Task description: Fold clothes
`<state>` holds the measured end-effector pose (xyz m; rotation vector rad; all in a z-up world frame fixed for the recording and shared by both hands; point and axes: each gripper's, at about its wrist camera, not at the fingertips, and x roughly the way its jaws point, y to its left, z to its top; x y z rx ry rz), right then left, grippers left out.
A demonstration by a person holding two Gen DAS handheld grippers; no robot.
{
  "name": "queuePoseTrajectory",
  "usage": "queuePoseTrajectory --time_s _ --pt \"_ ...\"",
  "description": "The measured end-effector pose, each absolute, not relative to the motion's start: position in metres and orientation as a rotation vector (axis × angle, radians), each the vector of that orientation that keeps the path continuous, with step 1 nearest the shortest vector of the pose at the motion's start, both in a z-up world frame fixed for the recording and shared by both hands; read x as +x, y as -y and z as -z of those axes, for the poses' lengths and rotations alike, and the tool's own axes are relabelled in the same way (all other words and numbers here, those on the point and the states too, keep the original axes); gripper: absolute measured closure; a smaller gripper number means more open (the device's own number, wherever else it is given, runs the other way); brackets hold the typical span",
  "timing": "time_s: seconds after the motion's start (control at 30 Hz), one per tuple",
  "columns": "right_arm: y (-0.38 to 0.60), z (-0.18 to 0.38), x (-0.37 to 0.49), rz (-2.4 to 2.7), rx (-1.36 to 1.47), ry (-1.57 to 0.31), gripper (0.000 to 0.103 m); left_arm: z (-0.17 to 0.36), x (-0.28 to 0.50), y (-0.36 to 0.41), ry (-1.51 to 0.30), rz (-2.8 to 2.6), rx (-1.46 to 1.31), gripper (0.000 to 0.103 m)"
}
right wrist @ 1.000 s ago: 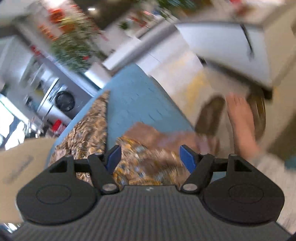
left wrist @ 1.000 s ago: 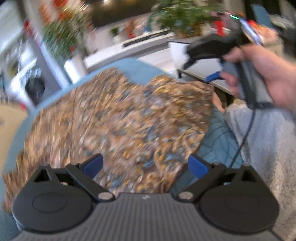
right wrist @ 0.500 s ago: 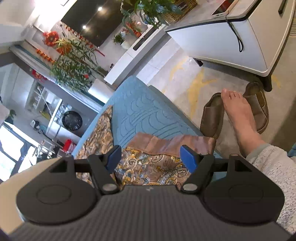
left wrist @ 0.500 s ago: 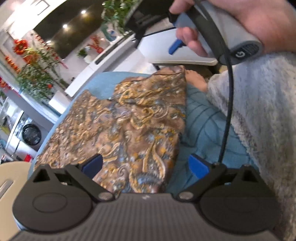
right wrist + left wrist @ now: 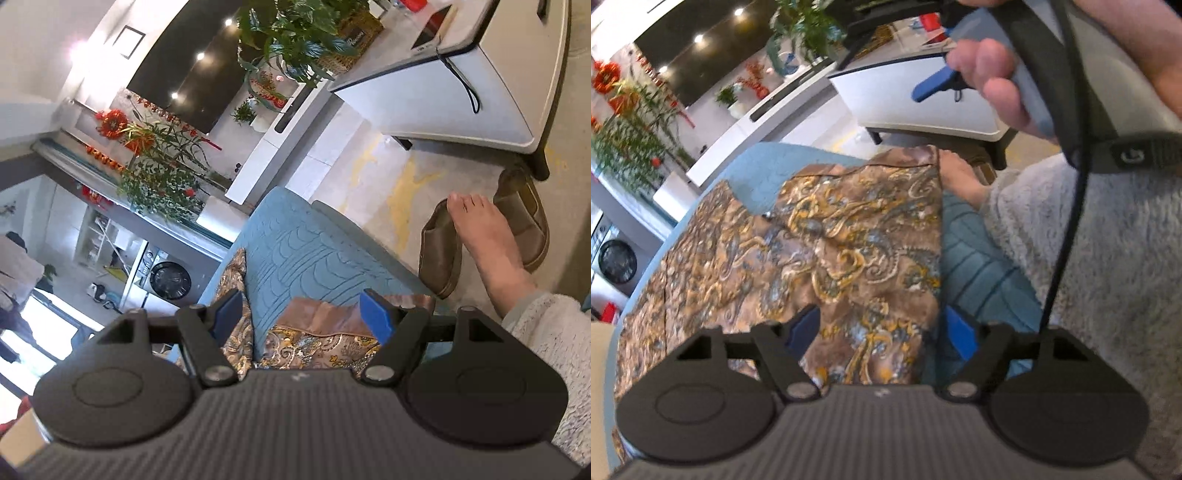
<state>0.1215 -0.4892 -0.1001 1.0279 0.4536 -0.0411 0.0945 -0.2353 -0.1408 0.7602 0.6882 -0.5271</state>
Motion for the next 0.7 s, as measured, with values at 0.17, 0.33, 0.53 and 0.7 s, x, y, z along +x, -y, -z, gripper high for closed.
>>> queuePoseTrajectory --time_s 0.17,0.33,0.53,0.7 --pt "0.49 0.102 0.12 0.027 1.054 -0.458 0.029 0.136 0.099 0.232 -0.74 0.558 0.677 0.08" --pt "0.492 0.105 0.119 0.017 1.093 -0.461 0.029 0.13 0.108 0.217 -0.763 0.536 0.581 0.095" --pt "0.486 0.109 0.127 0.064 1.064 -0.568 0.029 0.119 0.112 0.2 -0.728 0.486 0.512 0.096" --pt "0.479 0.119 0.135 0.118 1.06 -0.716 0.029 0.112 0.116 0.197 -0.732 0.474 0.477 0.096"
